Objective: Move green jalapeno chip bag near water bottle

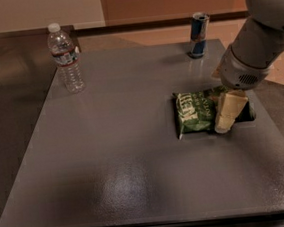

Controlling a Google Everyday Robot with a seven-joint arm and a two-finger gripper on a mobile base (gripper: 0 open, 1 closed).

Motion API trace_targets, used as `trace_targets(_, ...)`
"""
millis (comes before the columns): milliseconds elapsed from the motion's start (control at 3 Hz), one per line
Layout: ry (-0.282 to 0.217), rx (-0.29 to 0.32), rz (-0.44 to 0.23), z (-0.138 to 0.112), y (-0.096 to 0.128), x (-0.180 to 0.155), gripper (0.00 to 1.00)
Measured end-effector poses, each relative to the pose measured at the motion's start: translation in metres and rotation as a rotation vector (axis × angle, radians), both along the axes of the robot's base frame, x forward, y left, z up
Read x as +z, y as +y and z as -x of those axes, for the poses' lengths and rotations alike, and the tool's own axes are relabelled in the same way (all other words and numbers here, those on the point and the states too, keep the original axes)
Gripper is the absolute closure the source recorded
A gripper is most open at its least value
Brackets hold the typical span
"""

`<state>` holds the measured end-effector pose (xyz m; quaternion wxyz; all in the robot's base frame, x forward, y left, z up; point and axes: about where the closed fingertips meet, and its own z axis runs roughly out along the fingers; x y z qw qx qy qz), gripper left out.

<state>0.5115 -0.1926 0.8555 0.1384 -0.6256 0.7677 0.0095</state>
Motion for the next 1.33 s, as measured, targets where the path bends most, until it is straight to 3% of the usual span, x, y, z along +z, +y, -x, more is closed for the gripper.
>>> trace_targets(667, 0.001, 0.013, 0.028, -0.006, 0.003, 0.006, 0.61)
trace_targets(1000, -0.011, 0.048, 0.002, -0.010, 0.023, 0.023, 0.85)
trace_targets(1333, -0.032, 0.098, -0.035, -0.017, 0.056, 0.039, 1.00)
